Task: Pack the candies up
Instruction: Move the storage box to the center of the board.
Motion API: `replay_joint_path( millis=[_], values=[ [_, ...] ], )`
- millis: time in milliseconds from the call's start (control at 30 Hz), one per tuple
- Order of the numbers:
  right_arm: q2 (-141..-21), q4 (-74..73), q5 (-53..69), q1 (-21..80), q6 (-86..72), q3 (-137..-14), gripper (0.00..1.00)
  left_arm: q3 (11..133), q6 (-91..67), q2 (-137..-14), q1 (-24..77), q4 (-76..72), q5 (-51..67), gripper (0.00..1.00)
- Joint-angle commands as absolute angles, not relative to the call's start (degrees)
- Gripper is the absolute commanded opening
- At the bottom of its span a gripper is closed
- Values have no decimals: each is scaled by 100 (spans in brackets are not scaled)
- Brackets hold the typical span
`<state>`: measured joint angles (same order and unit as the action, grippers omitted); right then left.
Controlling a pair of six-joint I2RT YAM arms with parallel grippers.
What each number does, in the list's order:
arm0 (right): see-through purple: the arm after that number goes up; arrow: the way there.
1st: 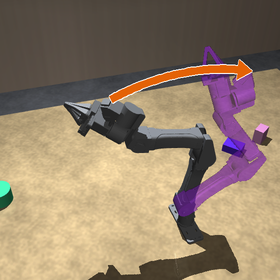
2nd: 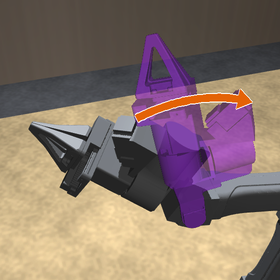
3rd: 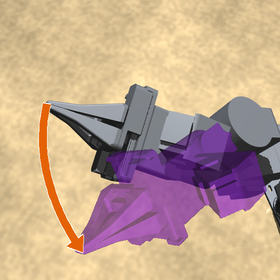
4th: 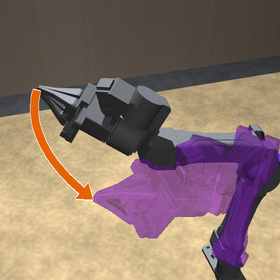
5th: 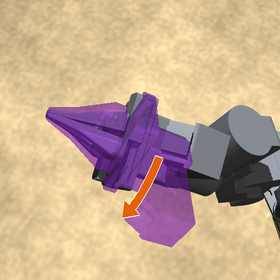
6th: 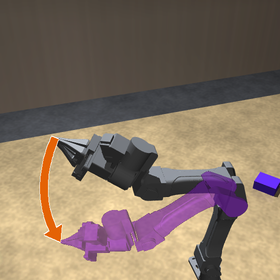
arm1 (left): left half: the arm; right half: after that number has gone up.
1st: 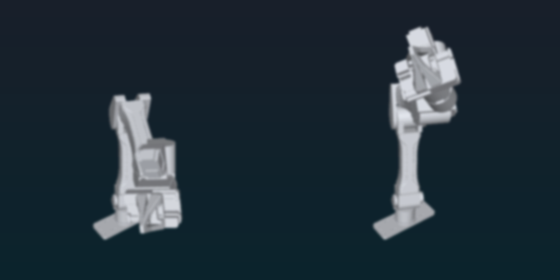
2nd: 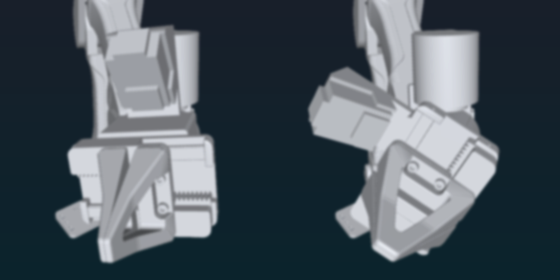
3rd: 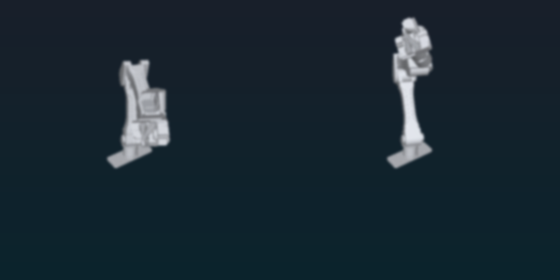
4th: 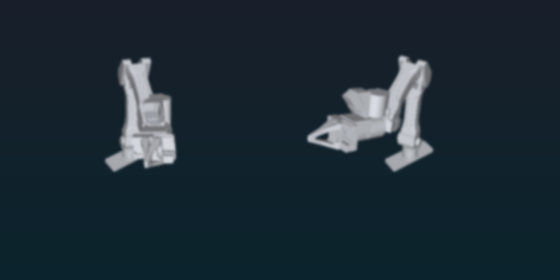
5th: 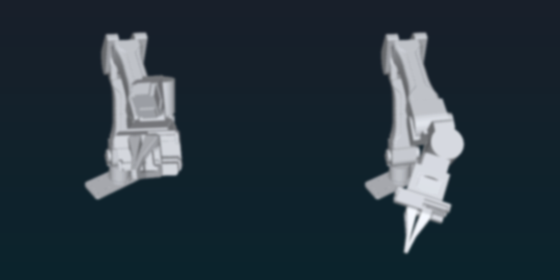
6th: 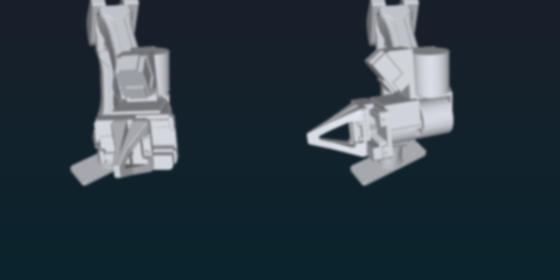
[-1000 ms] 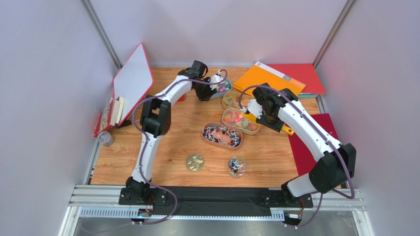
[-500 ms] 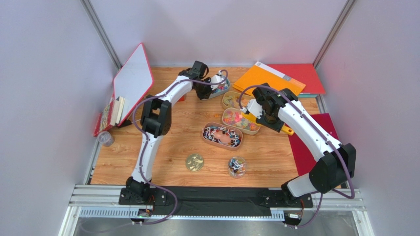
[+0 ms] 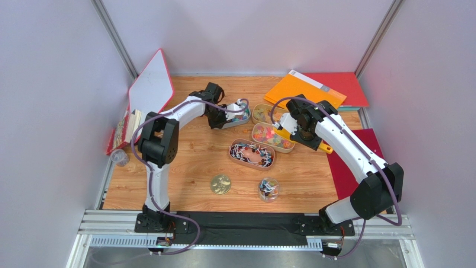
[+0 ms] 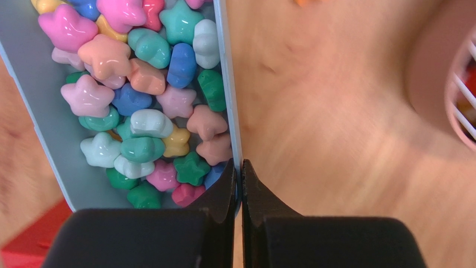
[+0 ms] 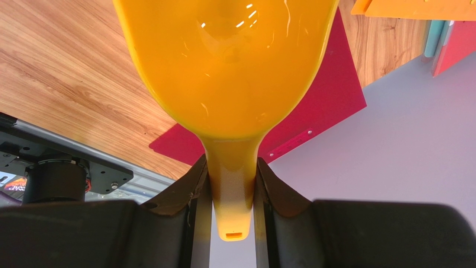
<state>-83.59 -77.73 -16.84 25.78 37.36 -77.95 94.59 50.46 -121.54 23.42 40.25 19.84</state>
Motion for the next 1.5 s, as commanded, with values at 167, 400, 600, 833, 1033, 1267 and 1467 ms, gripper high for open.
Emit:
replay_joint_path(
  millis=[167,400,600,833,1033,1267,1467],
  values=[
    [-8472,-8147,-1626,2549,3814,-8174,0,7876,6283,-10794,2276,4193,2039,0],
    [-8508,-8165,-1626,2549,3850,-8209,0,7427,6776,-10591,2347,3903,2074,0],
    [-8473,-8191,-1670,2558,3893,-8130,0,7698,6952,-10810,2592,3797,2092,0],
    [-8411,-8262,-1723,2549,3920,-8042,0,8042,6829,-11048,2988,3832,2162,0],
    [-8402,-8279,-1679,2558,3955,-7998,0,8218,6294,-11083,3313,3972,2311,1],
    [-8306,-8174,-1626,2549,4025,-7893,0,8367,5187,-10917,3410,4025,2197,37],
    [-8191,-7972,-1407,2549,4130,-7831,0,8665,3959,-10196,2998,4017,2582,33]
  ],
)
